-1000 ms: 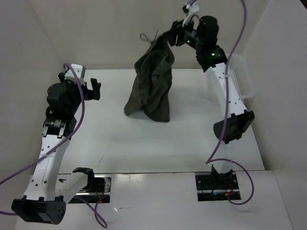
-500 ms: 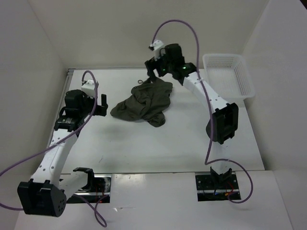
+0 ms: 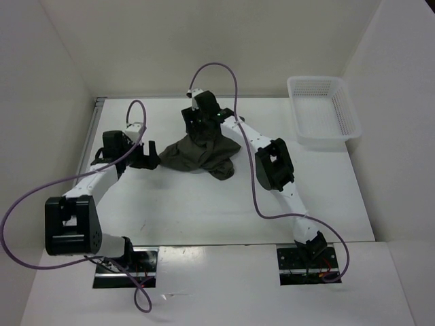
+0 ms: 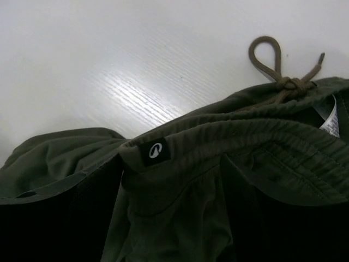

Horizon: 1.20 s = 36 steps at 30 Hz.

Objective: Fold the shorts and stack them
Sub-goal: Move the shorts to the center of the board, then flatten the shorts out

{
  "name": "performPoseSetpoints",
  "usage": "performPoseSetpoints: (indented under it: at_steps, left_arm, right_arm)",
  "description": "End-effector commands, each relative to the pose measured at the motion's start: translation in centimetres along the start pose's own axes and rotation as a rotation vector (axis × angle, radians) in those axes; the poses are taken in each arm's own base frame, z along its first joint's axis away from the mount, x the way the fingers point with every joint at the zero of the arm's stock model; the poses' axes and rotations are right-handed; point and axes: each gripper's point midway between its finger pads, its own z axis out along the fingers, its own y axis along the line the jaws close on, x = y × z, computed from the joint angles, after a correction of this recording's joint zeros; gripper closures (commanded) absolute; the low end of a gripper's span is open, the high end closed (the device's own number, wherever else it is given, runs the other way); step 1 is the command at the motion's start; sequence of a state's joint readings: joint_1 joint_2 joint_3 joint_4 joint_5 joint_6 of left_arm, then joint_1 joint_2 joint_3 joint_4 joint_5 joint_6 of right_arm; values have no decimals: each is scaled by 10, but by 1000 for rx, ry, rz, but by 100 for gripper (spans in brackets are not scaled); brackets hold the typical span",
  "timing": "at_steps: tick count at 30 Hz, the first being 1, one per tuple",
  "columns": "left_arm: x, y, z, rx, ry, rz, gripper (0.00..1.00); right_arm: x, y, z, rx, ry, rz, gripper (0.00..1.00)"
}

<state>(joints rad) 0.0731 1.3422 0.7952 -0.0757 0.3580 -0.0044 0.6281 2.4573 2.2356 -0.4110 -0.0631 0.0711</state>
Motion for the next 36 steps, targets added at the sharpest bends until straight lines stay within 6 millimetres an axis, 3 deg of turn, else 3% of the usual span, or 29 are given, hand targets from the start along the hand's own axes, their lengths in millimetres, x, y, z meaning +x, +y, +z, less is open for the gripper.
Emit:
performPoseSetpoints:
  at_steps: [1, 5, 8, 11, 13, 15, 18, 20, 23, 25, 26, 28, 29, 30, 31, 33, 34, 35, 36]
  left_arm:
    - [-11, -7, 15, 102, -64, 21, 0]
    - [13, -4, 40, 141, -4, -10, 0]
    - [26, 2, 52, 131, 48, -36, 1]
    - [44, 11, 62, 100, 108, -62, 3]
    - [49, 16, 70, 92, 120, -66, 3]
    - [35, 20, 77, 89, 90, -52, 7]
    - [28, 25, 88, 89, 88, -51, 26]
    - [26, 28, 95, 89, 87, -51, 32]
    - [20, 25, 104, 131, 66, -44, 57]
    - [20, 27, 109, 130, 63, -43, 71]
    - [5, 31, 111, 117, 29, -25, 84]
    - [-2, 33, 113, 116, 18, -20, 98]
    - [-10, 37, 112, 114, -6, -17, 100]
    - [-27, 37, 113, 122, -43, 1, 100]
    - [-39, 45, 110, 116, -69, 4, 100]
    - [-84, 66, 93, 69, -171, 29, 100]
    - [-127, 77, 79, 43, -249, 61, 100]
    - [-147, 99, 62, -13, -289, 57, 100]
    - [-177, 109, 40, -44, -350, 79, 100]
  right_arm:
    - [-53, 2, -11, 56, -149, 52, 24]
    - [-30, 8, -4, 15, -86, 64, 25]
    - [-14, 6, 0, 21, -49, 77, 36]
    - [-12, 12, -5, -9, -38, 76, 39]
    - [-8, 14, -7, -21, -20, 77, 41]
    - [-5, 18, -9, -42, -12, 77, 48]
    - [-4, 14, -8, -24, -15, 77, 59]
    - [0, 10, -7, -1, -9, 78, 69]
    - [0, 9, -7, -1, -9, 66, 79]
    - [-12, 9, -8, 5, -40, 55, 91]
    - [-16, 6, -10, 18, -50, 32, 95]
    - [-38, 6, -19, 24, -100, 0, 100]
    - [-51, 4, -22, 35, -133, -11, 100]
    - [-62, 3, -26, 48, -161, -20, 100]
    - [-98, 4, -41, 58, -251, -19, 100]
    - [-130, -8, -47, 112, -341, -23, 100]
    - [-182, -6, -79, 125, -485, -23, 100]
    - [-207, -9, -96, 152, -564, -11, 100]
    - [-248, -20, -136, 240, -710, 15, 100]
